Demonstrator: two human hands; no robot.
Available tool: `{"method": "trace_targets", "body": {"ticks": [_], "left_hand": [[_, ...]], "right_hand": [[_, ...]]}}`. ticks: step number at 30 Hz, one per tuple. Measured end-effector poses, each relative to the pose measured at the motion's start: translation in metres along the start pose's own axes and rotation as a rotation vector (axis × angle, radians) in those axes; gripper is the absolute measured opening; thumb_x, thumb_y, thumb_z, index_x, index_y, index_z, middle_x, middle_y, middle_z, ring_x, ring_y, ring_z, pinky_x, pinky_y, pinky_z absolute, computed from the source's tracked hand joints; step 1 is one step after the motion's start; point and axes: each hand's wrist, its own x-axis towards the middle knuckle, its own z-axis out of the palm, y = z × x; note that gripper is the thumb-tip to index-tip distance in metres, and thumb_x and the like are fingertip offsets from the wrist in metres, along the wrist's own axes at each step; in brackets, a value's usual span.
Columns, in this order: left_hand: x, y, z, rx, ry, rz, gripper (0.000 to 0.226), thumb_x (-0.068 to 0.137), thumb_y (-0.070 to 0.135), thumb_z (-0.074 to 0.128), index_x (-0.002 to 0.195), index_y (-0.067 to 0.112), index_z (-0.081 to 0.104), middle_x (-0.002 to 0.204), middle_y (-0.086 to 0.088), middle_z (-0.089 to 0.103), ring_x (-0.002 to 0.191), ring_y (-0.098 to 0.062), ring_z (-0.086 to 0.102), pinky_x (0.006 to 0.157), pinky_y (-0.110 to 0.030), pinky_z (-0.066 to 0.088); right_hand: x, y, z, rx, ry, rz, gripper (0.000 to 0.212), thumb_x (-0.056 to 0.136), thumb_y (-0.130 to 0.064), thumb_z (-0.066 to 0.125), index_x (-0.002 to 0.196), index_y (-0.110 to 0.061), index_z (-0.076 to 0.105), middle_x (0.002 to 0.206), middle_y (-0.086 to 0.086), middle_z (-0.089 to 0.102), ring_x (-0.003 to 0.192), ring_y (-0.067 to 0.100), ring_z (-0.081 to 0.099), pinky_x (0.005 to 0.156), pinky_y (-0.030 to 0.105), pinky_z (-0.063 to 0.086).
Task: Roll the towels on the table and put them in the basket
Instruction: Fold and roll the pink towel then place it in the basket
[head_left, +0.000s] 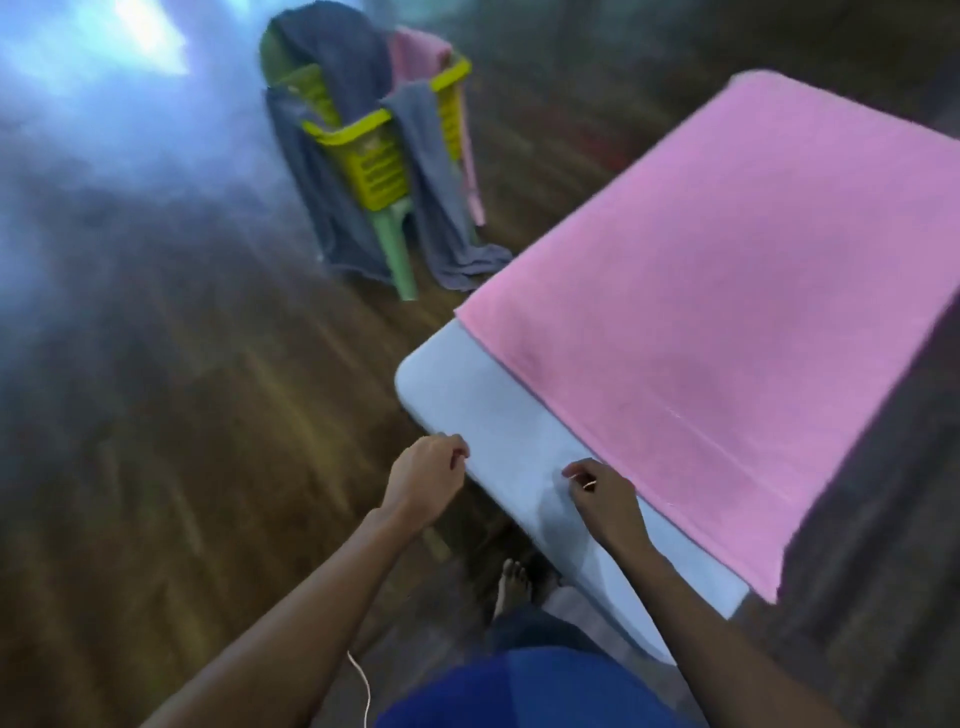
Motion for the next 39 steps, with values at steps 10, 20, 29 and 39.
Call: {"method": "trace_targets", "body": {"ticks": [10, 20, 29, 39], "left_hand": [[0.133, 0.013, 0.026, 0.232, -0.148, 0.381, 0.028, 0.091, 0.007, 0.049, 0.111, 0.015, 0.066, 0.106, -0.002, 0.063, 0.092, -0.023, 0.056, 0.079, -0.035, 0.045], [0.254, -0.004, 0.011, 0.56, -0.204, 0.771, 0.048, 0.044, -0.016, 0.071, 0.084, 0.008, 0.059, 0.079, -0.007, 0.057, 0.067, -0.029, 0.057, 0.054, -0.033, 0.045], [0.289, -0.01, 0.005, 0.583, -0.168, 0.798, 0.045, 0.044, -0.014, 0.076, 0.078, 0.007, 0.057, 0.072, -0.009, 0.053, 0.061, -0.028, 0.052, 0.046, -0.033, 0.041], [0.288, -0.048, -0.001, 0.308, -0.2, 0.706, 0.031, 0.072, -0.017, 0.065, 0.098, -0.002, 0.07, 0.089, -0.015, 0.067, 0.08, -0.035, 0.061, 0.064, -0.044, 0.055]], "right_hand": [[-0.006, 0.063, -0.017, -0.257, 0.443, 0.213, 0.032, 0.079, 0.007, 0.062, 0.106, -0.01, 0.068, 0.107, 0.012, 0.061, 0.095, 0.032, 0.054, 0.08, 0.034, 0.042], [0.006, 0.064, -0.006, -0.404, 0.384, 0.439, 0.043, 0.079, 0.007, 0.06, 0.117, -0.013, 0.056, 0.123, 0.003, 0.051, 0.108, 0.027, 0.049, 0.064, 0.03, 0.048], [0.011, 0.073, -0.016, -0.509, 0.484, 0.569, 0.036, 0.07, 0.011, 0.06, 0.098, -0.011, 0.056, 0.103, 0.009, 0.054, 0.087, 0.033, 0.052, 0.064, 0.043, 0.049], [-0.019, 0.094, -0.03, -0.382, 0.538, 0.492, 0.039, 0.071, 0.015, 0.059, 0.105, -0.003, 0.065, 0.102, 0.012, 0.063, 0.09, 0.036, 0.052, 0.069, 0.045, 0.048]]}}
